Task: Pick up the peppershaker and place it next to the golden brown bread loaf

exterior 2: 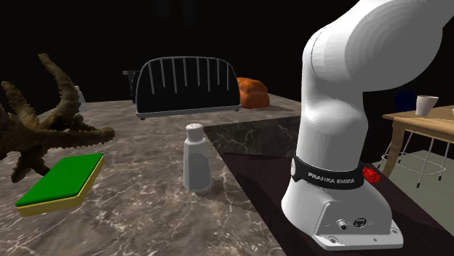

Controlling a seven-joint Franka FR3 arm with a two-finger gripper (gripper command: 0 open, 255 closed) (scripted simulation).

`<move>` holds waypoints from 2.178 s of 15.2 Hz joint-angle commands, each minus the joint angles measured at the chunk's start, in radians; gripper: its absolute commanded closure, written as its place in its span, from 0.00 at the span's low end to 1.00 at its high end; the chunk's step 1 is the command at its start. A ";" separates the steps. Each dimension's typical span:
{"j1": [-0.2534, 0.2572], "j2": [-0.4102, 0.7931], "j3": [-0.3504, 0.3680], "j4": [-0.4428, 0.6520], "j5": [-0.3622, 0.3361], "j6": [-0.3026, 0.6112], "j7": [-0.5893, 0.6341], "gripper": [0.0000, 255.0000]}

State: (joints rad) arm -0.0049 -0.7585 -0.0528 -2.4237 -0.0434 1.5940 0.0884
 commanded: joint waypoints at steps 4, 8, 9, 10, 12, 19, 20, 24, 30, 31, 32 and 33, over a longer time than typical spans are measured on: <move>0.022 -0.068 0.023 -0.120 0.032 0.068 0.018 0.00; 0.059 -0.150 0.060 -0.271 0.083 0.158 0.043 0.00; 0.071 -0.169 0.070 -0.307 0.097 0.181 0.049 0.00; 0.083 -0.187 0.081 -0.342 0.112 0.204 0.056 0.00; 0.111 -0.220 0.105 -0.411 0.144 0.252 0.072 0.00; 0.185 -0.254 0.164 -0.568 0.223 0.402 0.105 0.00; 0.187 -0.247 0.166 -0.578 0.227 0.419 0.105 0.00; 0.195 -0.219 0.175 -0.616 0.239 0.485 0.104 0.00; 0.195 -0.219 0.175 -0.616 0.239 0.485 0.104 0.00; 0.195 -0.219 0.175 -0.615 0.239 0.485 0.104 0.00; 0.195 -0.219 0.175 -0.615 0.239 0.485 0.104 1.00; 0.195 -0.219 0.175 -0.615 0.239 0.485 0.104 1.00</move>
State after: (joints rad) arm 0.1897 -0.9775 0.1220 -3.0389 0.1950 2.0785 0.1924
